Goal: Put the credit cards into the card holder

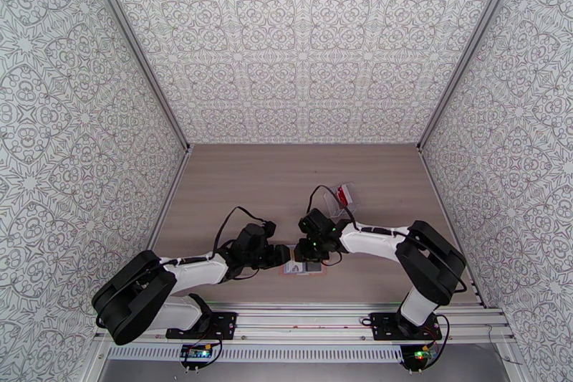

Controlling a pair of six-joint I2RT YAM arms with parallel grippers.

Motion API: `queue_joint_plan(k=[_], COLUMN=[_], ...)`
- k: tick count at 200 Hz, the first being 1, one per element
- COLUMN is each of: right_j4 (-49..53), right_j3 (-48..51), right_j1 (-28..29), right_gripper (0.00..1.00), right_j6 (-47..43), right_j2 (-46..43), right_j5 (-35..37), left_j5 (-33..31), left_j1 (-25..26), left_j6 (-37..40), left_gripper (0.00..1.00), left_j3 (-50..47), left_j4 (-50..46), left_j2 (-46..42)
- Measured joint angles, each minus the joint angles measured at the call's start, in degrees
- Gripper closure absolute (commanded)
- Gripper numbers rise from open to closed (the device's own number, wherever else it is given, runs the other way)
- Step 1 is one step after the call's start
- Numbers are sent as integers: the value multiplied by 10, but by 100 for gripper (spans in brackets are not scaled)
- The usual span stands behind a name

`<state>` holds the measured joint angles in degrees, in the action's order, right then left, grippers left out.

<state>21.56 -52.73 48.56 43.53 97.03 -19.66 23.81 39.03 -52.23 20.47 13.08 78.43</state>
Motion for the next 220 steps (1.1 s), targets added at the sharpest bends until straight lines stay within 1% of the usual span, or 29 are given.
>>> queue_joint_plan(k=[41,80,110,159,220], right_j4=[36,44,43,42,40], right_j3=[-9,-10,-10,-10,-10], right_j1=[1,1,1,1,1], right_gripper=[63,72,74,75,78], right_j6=[-9,-10,-9,-9,-9], right_j2=[-26,-33,-33,-33,-34], right_j5=[32,43,43,42,42], left_j5=[-2,-9,-15,-31,-56], left_j1=[1,1,1,1,-3], left_j6=[0,2,2,5,15], left_gripper=[48,48,47,44,43], left_j3=[0,0,-1,-1,-1], left_j4=[-8,-18,-31,-68,-123], left_j2=[-6,-13,-24,-62,-132])
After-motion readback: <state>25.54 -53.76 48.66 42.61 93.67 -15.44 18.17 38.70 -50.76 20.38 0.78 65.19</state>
